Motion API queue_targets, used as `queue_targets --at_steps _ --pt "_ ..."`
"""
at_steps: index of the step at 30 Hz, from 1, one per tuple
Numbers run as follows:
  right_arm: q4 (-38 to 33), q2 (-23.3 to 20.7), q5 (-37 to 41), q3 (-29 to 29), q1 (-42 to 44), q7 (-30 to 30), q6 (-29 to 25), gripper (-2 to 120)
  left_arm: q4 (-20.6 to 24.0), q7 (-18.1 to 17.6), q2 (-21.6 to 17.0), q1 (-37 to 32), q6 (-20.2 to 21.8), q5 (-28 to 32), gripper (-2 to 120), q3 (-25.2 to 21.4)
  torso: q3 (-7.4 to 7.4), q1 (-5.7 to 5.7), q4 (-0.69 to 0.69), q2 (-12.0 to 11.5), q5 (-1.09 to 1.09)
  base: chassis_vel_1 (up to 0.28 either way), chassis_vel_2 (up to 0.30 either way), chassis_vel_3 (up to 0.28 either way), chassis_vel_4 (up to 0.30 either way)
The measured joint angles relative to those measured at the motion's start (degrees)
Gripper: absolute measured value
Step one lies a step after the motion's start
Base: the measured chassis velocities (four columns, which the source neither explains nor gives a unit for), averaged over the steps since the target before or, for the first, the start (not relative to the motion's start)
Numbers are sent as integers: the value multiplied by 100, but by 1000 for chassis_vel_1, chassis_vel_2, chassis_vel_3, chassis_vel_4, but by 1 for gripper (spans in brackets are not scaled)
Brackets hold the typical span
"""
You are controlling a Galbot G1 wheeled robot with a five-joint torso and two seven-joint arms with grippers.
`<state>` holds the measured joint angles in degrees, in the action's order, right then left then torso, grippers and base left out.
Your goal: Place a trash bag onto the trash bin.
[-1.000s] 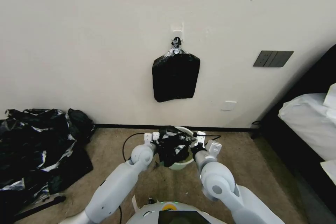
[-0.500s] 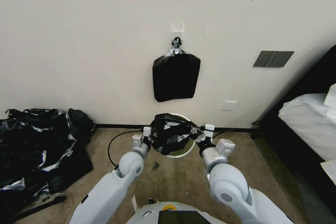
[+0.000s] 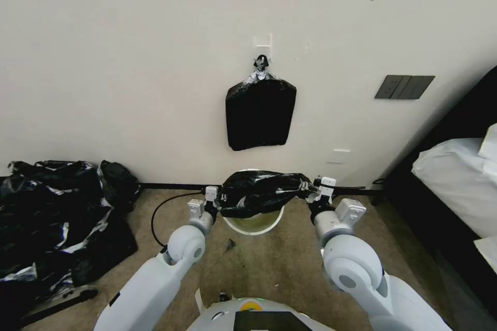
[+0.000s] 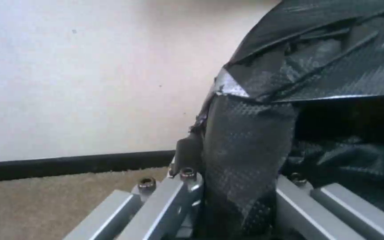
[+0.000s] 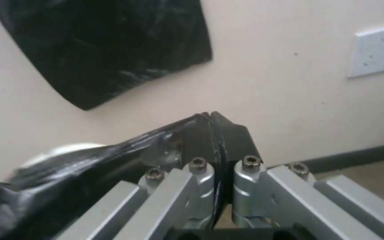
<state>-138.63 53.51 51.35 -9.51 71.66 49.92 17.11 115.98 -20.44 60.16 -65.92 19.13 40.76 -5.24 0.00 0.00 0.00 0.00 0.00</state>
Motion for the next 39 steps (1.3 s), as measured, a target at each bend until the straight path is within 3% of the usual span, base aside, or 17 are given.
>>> queue_targets --at_steps 8,13,15,21,23,26,28,29,35,39 --pt "-119 19 271 -11 123 40 331 0 109 81 -65 -35 -26 79 1 -93 0 0 0 0 0 0 0 0 0" --pt "-256 23 410 98 165 -71 649 14 204 102 -93 -28 -23 232 1 -99 0 0 0 0 -1 0 0 0 0" --pt "-406 -45 240 46 202 -350 754 26 217 89 -148 -8 5 280 1 -139 0 0 0 0 0 0 0 0 0" --pt "-468 -234 -248 0 263 -701 799 43 209 0 -197 45 101 295 1 -160 0 0 1 0 1 0 0 0 0" --pt "-470 -378 -855 -10 352 -1186 765 55 199 -59 -211 89 153 297 1 -150 0 0 0 0 0 0 0 0 0" --pt "-470 -528 -1385 1 323 -1659 702 62 212 -94 -229 113 170 268 1 -124 0 0 -2 0 0 0 0 0 0" --pt "-471 -801 -1657 112 -13 -2147 694 73 288 -101 -265 124 177 181 1 -86 0 0 0 0 1 0 0 0 0" --pt "-471 -801 -1657 112 -13 -2147 694 73 288 -101 -265 124 177 181 1 -86 0 0 0 0 1 0 0 0 0" --pt "-357 -1349 -2539 570 -843 -3531 892 97 561 -103 -389 103 173 -129 1 -56 0 0 0 0 0 0 0 0 0" --pt "-205 -1395 -2840 1073 -1131 -3700 1308 99 684 -110 -429 89 163 -340 1 -57 0 0 0 0 0 0 0 0 0"
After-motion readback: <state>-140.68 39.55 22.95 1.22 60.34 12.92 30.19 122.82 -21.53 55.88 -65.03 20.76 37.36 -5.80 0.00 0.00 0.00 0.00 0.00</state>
